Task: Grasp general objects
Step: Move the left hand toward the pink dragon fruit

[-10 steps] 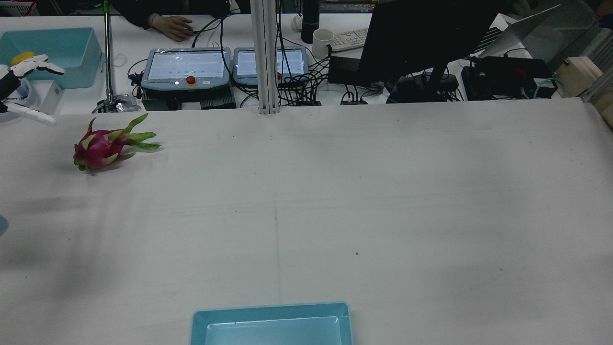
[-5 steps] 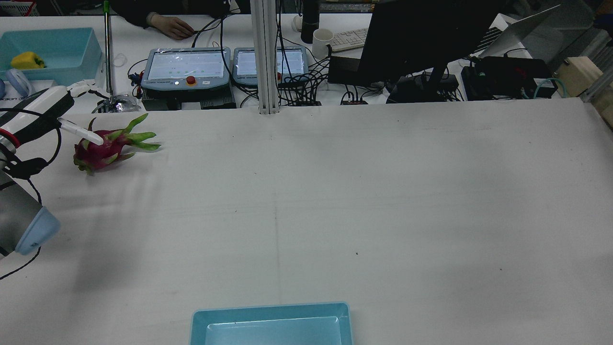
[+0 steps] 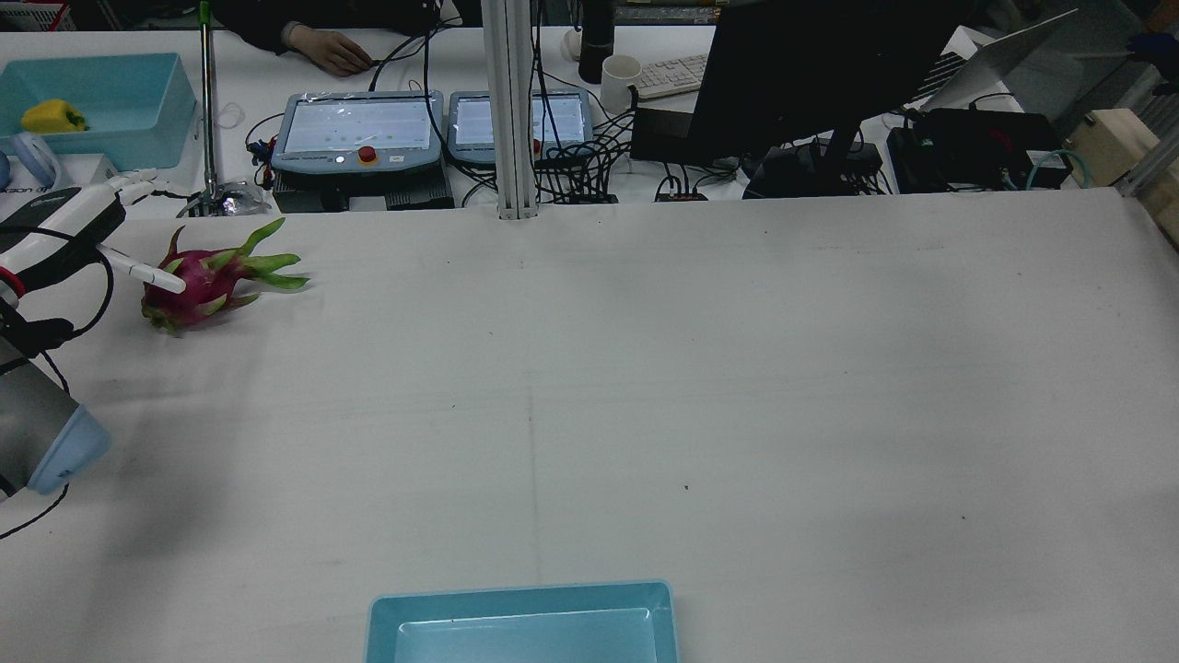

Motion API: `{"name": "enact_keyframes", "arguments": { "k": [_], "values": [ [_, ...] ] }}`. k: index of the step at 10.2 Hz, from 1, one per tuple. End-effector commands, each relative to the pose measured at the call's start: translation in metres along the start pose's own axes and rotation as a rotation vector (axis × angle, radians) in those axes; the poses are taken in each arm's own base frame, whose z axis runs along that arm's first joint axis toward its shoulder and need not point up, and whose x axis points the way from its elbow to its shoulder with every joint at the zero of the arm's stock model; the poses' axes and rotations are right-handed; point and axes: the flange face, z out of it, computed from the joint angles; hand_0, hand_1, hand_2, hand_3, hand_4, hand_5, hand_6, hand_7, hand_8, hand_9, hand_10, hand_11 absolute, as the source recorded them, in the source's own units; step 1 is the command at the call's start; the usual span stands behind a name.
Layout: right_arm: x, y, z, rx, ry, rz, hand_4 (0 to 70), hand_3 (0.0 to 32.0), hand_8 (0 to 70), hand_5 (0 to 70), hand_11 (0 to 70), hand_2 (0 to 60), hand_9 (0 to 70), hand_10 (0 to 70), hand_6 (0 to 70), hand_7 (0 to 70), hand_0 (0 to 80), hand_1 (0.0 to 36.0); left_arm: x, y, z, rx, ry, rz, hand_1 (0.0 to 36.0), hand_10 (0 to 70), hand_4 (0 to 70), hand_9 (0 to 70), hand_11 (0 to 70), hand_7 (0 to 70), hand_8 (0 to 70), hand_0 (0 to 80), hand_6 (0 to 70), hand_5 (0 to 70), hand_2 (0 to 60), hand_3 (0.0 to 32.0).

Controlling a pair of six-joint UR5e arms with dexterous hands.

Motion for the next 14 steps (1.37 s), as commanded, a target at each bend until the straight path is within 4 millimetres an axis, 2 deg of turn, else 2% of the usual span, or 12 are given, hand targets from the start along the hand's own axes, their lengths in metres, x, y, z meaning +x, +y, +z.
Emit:
{"name": "enact_keyframes", "arguments": {
  "k": [1, 2, 4, 5, 6, 7, 10, 12, 14],
  "values": [
    [0.001, 0.000, 0.000, 0.001, 0.002, 0.000, 0.0, 0.0, 0.0, 0.0, 0.0, 0.0, 0.0, 0.0, 0.0, 0.0, 0.0, 0.0, -0.015, -0.005, 0.001, 0.023, -0.013, 0.026, 2.8, 4.6, 0.5, 4.6, 6.5, 12.9, 14.9, 37.5, 5.5, 31.2, 4.9, 13.2],
    [0.000, 0.000, 0.000, 0.000, -0.001, 0.000, 0.0, 0.0, 0.0, 0.0, 0.0, 0.0, 0.0, 0.0, 0.0, 0.0, 0.0, 0.0, -0.015, -0.005, 0.001, 0.023, -0.013, 0.030, 2.6, 4.4, 0.3, 5.0, 6.1, 13.1, 15.2, 37.3, 5.4, 31.2, 4.9, 14.8],
    [0.000, 0.000, 0.000, 0.001, 0.001, 0.000, 0.0, 0.0, 0.0, 0.0, 0.0, 0.0, 0.0, 0.0, 0.0, 0.0, 0.0, 0.0, -0.019, -0.004, 0.000, 0.021, -0.019, 0.034, 2.5, 4.4, 0.4, 5.4, 6.1, 13.2, 15.5, 36.7, 5.7, 31.1, 4.8, 13.2],
    [0.000, 0.000, 0.000, 0.001, 0.001, 0.000, 0.0, 0.0, 0.0, 0.0, 0.0, 0.0, 0.0, 0.0, 0.0, 0.0, 0.0, 0.0, -0.021, -0.003, 0.000, 0.020, -0.021, 0.036, 1.8, 4.4, 0.3, 5.4, 6.2, 13.1, 15.5, 33.7, 5.8, 31.0, 4.4, 12.0],
    [0.001, 0.000, 0.000, 0.000, 0.001, 0.000, 0.0, 0.0, 0.0, 0.0, 0.0, 0.0, 0.0, 0.0, 0.0, 0.0, 0.0, 0.0, -0.019, -0.002, 0.003, 0.018, -0.016, 0.060, 0.2, 4.3, 0.2, 5.4, 5.9, 12.9, 15.5, 27.3, 5.7, 31.0, 2.9, 11.2],
    [0.001, 0.000, 0.000, 0.001, 0.002, 0.000, 0.0, 0.0, 0.0, 0.0, 0.0, 0.0, 0.0, 0.0, 0.0, 0.0, 0.0, 0.0, -0.017, 0.000, 0.004, 0.016, -0.012, 0.065, 0.0, 4.4, 0.0, 5.1, 5.8, 12.5, 15.2, 21.8, 5.3, 31.2, 1.0, 12.2],
    [0.000, 0.000, 0.000, 0.001, 0.001, 0.000, 0.0, 0.0, 0.0, 0.0, 0.0, 0.0, 0.0, 0.0, 0.0, 0.0, 0.0, 0.0, -0.016, 0.000, 0.005, 0.016, -0.006, 0.065, 0.0, 4.6, 0.6, 5.5, 6.1, 13.3, 15.5, 24.1, 5.8, 32.8, 0.5, 12.2],
    [0.000, 0.000, 0.000, 0.001, 0.001, 0.000, 0.0, 0.0, 0.0, 0.0, 0.0, 0.0, 0.0, 0.0, 0.0, 0.0, 0.0, 0.0, -0.028, 0.036, 0.001, -0.004, -0.015, 0.071, 0.0, 4.6, 0.4, 5.6, 6.2, 13.6, 15.6, 26.5, 6.0, 32.0, 1.0, 12.6],
    [0.000, 0.000, 0.000, 0.001, 0.001, 0.000, 0.0, 0.0, 0.0, 0.0, 0.0, 0.0, 0.0, 0.0, 0.0, 0.0, 0.0, 0.0, -0.031, 0.041, 0.000, -0.002, -0.017, 0.073, 0.0, 4.5, 0.1, 5.7, 6.2, 13.6, 15.7, 27.5, 6.2, 30.7, 1.1, 11.4]
  ]
}}
